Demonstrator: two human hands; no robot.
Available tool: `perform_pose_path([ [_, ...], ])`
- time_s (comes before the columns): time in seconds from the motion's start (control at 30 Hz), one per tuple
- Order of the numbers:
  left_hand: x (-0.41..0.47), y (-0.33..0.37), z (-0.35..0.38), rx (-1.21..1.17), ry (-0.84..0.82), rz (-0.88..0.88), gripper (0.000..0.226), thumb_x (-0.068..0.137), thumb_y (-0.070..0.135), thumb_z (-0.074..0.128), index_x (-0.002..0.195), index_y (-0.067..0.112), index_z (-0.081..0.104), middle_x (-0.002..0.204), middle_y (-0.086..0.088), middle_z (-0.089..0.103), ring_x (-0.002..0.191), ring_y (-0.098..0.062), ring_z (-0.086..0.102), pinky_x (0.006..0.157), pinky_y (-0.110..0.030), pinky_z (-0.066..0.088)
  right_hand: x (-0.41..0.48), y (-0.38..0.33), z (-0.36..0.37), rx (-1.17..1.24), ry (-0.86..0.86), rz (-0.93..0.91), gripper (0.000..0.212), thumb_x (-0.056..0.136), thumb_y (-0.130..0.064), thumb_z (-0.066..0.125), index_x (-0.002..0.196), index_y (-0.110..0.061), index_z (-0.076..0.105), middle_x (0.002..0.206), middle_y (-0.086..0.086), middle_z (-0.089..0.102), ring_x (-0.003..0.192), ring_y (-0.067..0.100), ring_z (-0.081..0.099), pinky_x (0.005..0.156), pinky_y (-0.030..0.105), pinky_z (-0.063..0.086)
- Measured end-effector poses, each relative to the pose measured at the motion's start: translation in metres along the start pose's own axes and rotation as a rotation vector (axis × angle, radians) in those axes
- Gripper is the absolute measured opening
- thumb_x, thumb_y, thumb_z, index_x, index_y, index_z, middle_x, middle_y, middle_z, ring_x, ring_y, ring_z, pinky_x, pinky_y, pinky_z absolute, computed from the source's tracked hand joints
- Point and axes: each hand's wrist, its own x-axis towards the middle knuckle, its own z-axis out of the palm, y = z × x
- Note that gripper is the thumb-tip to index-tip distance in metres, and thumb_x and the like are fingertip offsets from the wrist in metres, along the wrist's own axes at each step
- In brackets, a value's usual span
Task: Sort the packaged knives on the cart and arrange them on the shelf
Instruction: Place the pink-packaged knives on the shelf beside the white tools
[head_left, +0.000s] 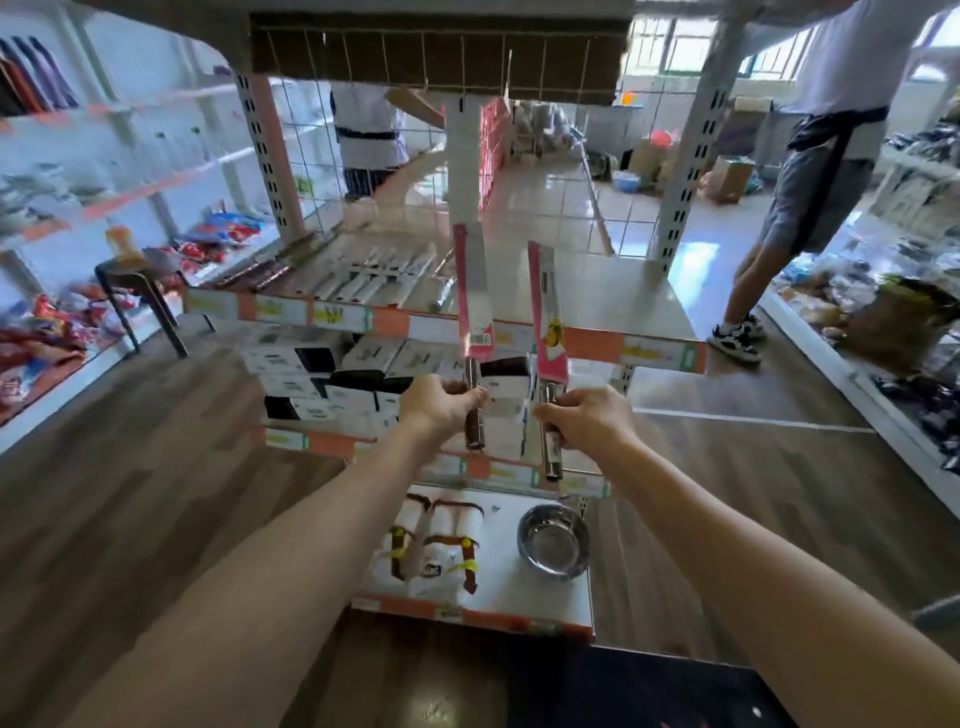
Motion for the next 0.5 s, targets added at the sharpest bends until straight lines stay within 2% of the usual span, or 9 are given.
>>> perform_pose_path([
  [0.17, 0.058, 0.013, -0.039, 0.018, -0.079, 0.013, 0.014, 0.085, 0.019, 0.068, 0.086, 0.005, 0.066, 0.084, -0.014, 0.066, 0.084, -0.028, 0.066, 0.091, -0.045, 0.054, 0.035, -0.046, 0.026, -0.06, 0.028, -0.001, 0.026, 0.08, -0.033, 0.072, 0.077, -0.008, 0.075, 0.078, 0.011, 0.074, 0.069, 0.017, 0.065, 0.083, 0.037, 0.057],
  [0.27, 0.086, 0.022, -0.047, 0.022, -0.104, -0.007, 0.012, 0.087, 0.016, 0.066, 0.081, 0.006, 0.064, 0.076, -0.01, 0.064, 0.073, -0.026, 0.063, 0.085, -0.041, 0.056, 0.055, -0.063, 0.033, -0.049, 0.046, 0.02, 0.022, 0.078, -0.03, 0.075, 0.069, -0.01, 0.072, 0.071, 0.007, 0.071, 0.065, 0.014, 0.063, 0.081, 0.037, 0.058],
  [0.33, 0.106, 0.028, -0.047, -0.004, -0.111, -0.021, 0.014, 0.087, 0.014, 0.066, 0.074, 0.008, 0.062, 0.07, -0.006, 0.06, 0.072, -0.026, 0.061, 0.086, -0.041, 0.054, 0.071, -0.071, 0.035, -0.052, 0.042, 0.03, 0.021, 0.078, -0.028, 0.075, 0.071, -0.008, 0.073, 0.071, 0.007, 0.07, 0.061, 0.013, 0.061, 0.08, 0.036, 0.059],
  [0.4, 0.125, 0.034, -0.048, 0.007, -0.116, -0.028, 0.011, 0.087, 0.013, 0.066, 0.08, 0.005, 0.063, 0.068, -0.005, 0.058, 0.067, -0.023, 0.059, 0.086, -0.04, 0.053, 0.088, -0.078, 0.036, -0.061, 0.028, 0.036, 0.02, 0.079, -0.026, 0.074, 0.07, -0.009, 0.072, 0.068, 0.006, 0.069, 0.058, 0.011, 0.059, 0.078, 0.032, 0.059],
  [0.5, 0.154, 0.042, -0.053, 0.078, -0.108, -0.03, 0.013, 0.086, 0.014, 0.066, 0.079, 0.004, 0.063, 0.073, -0.009, 0.061, 0.065, -0.021, 0.059, 0.072, -0.035, 0.055, 0.119, -0.087, 0.036, -0.052, -0.002, 0.034, 0.019, 0.079, -0.024, 0.074, 0.066, -0.012, 0.068, 0.064, 0.002, 0.065, 0.057, 0.011, 0.059, 0.075, 0.029, 0.059],
])
